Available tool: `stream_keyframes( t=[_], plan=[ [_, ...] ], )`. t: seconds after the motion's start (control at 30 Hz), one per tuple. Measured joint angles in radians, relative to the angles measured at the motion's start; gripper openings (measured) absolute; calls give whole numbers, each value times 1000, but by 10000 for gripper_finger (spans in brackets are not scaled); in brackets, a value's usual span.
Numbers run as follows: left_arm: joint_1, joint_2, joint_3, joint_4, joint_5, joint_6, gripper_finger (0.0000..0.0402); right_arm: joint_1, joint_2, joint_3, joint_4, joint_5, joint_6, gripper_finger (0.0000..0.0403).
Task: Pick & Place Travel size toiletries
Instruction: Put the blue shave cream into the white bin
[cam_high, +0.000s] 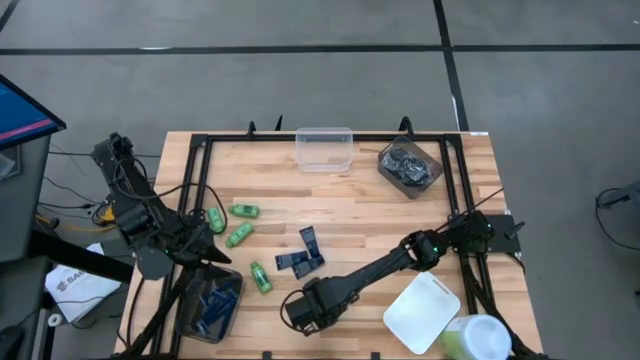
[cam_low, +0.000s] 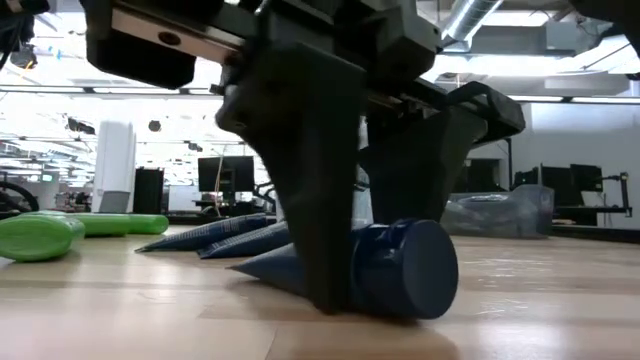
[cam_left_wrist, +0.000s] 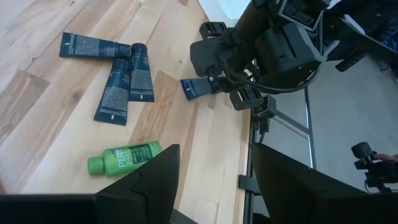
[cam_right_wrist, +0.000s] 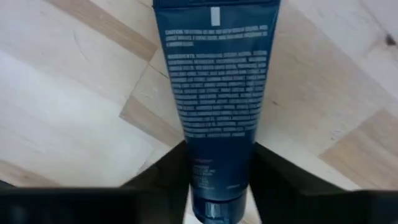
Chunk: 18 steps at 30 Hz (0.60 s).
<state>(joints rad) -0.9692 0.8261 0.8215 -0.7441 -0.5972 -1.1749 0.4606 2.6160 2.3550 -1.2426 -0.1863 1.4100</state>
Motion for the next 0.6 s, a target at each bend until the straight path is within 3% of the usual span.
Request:
stream_keyframes(
  t=[0.17,0.37,0.6],
  plan=[
    [0,0,0,0,0,16,197,1,1,1,22,-14,-67,78],
    [0,0,0,2,-1,19,197,-2,-22,-5,7,1,-168,68],
    [0,0,0,4,-1,19,197,0,-156,-4,-201,136,-241,67]
  ],
)
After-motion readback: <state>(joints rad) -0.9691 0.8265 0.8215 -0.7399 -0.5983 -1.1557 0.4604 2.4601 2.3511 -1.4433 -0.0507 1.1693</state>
